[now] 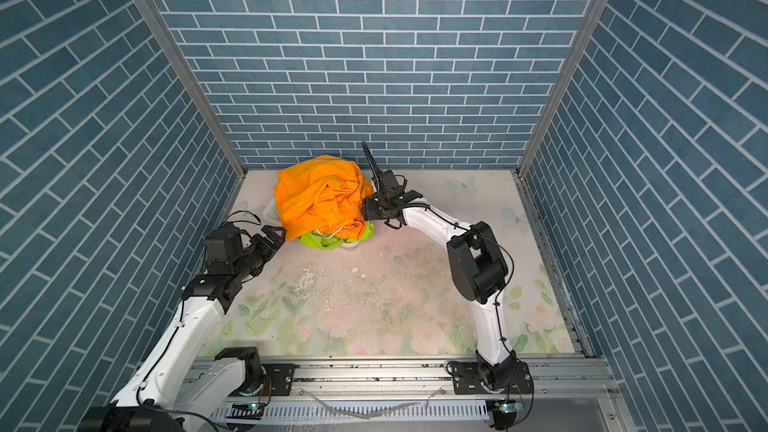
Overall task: Fold and stack the shorts
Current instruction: 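Reach the right gripper to the orange shorts in the basket while the left arm advances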
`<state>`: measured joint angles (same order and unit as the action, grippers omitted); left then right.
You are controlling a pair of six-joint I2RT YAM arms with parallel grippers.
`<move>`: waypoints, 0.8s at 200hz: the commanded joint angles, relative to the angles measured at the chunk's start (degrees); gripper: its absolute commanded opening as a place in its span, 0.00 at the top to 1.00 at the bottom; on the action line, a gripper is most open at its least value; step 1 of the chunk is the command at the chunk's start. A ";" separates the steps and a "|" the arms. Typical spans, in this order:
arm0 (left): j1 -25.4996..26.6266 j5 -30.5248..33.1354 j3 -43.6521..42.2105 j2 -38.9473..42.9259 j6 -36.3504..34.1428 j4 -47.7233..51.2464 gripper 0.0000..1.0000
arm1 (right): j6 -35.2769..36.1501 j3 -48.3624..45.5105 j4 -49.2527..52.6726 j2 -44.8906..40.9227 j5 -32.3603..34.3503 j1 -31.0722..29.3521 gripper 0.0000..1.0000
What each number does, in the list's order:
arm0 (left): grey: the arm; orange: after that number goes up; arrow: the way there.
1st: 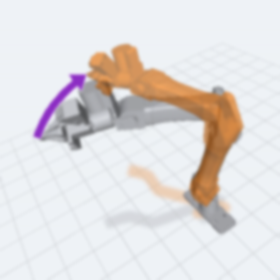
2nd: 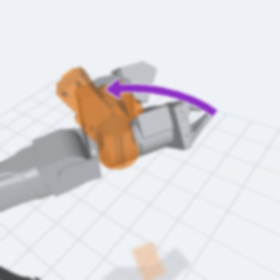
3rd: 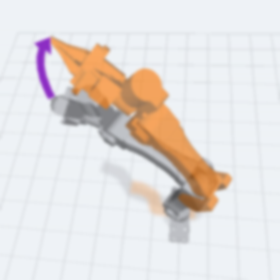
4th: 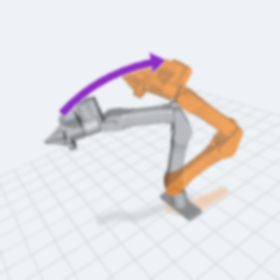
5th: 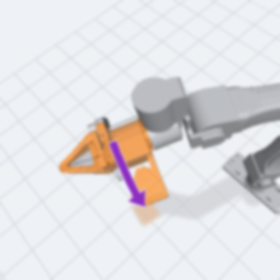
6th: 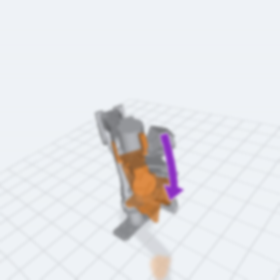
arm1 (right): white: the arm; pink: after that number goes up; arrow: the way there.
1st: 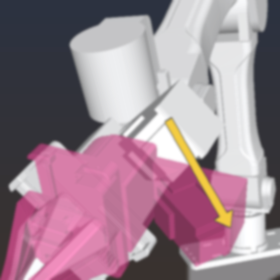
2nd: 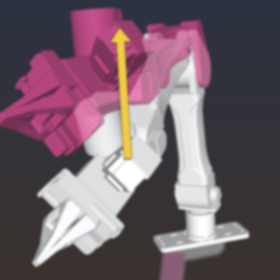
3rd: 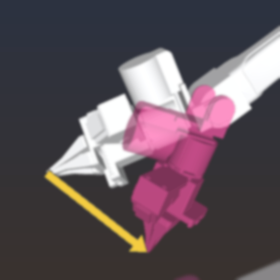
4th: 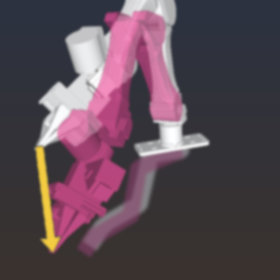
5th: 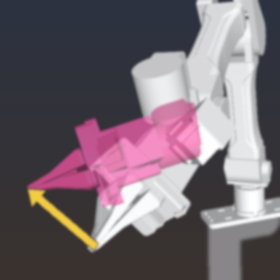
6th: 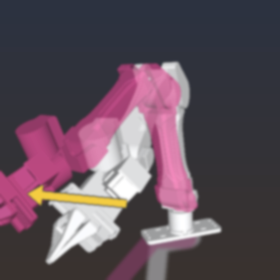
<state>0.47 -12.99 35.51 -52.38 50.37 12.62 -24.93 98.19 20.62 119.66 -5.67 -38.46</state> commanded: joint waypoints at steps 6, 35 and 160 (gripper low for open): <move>2.25 -0.16 -0.43 -0.96 -0.44 -1.11 0.00 | -0.48 2.89 7.86 2.86 -2.38 0.34 0.51; 7.34 2.66 -0.02 -1.45 -0.79 -1.69 0.00 | -6.47 -5.27 1.66 -1.53 0.31 3.47 0.68; 31.08 14.55 11.15 -14.99 -2.81 -3.67 0.01 | -29.21 -49.69 -9.97 -42.76 33.34 28.15 1.00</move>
<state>29.06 -0.91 43.75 -63.77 48.34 10.68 -49.63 51.68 8.62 82.76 8.73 -12.58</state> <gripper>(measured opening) 0.995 0.154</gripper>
